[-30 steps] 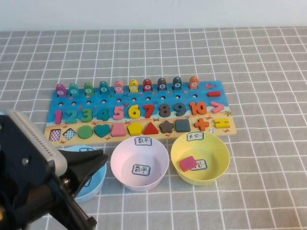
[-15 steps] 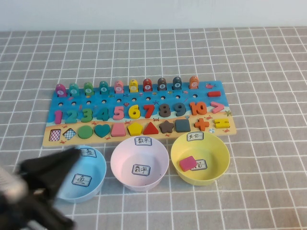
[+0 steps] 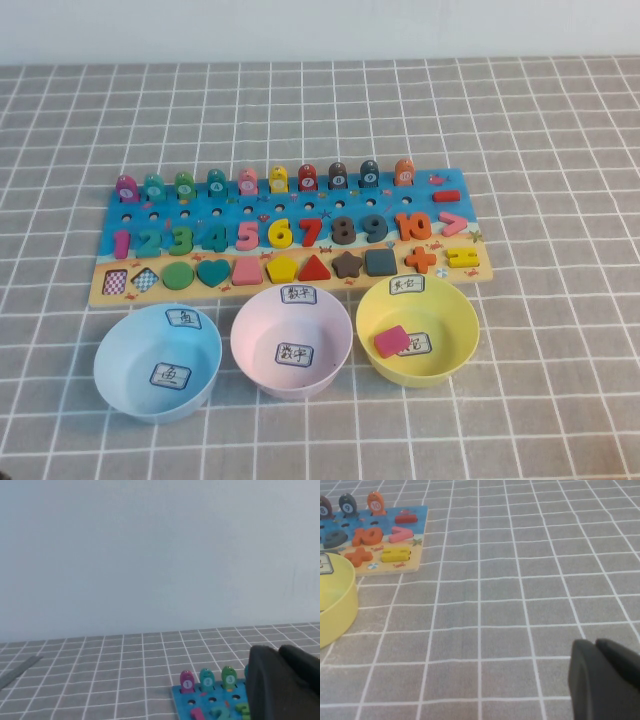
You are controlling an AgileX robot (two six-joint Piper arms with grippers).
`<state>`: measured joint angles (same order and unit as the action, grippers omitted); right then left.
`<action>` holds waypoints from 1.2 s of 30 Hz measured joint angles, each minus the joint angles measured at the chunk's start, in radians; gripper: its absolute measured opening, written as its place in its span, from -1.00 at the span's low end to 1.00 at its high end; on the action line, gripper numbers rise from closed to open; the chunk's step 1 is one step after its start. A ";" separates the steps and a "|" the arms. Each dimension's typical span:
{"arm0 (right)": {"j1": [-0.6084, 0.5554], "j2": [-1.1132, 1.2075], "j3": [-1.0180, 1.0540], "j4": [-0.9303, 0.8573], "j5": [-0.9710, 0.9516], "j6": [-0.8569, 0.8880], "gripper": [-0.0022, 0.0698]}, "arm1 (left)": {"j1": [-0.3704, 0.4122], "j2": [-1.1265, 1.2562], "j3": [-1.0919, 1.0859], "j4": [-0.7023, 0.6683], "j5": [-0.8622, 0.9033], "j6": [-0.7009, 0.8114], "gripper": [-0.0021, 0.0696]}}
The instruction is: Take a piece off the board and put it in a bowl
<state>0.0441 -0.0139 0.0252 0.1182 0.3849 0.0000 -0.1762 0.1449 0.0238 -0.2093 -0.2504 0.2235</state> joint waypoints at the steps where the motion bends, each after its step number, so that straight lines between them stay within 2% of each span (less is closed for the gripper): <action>1: 0.000 0.000 0.000 0.000 0.000 0.000 -0.99 | 0.012 -0.019 0.001 0.002 0.015 -0.002 -0.95; 8: 0.000 0.000 0.000 0.000 0.000 0.000 -0.99 | 0.034 -0.144 0.001 0.105 0.205 -0.025 -0.95; 20: 0.000 0.000 0.000 0.000 0.000 0.000 -0.99 | 0.034 -0.155 0.002 0.186 0.594 -0.093 -0.95; 36: 0.000 0.000 0.000 0.000 0.000 0.000 -0.99 | 0.034 -0.155 0.002 0.190 0.617 -0.097 -0.95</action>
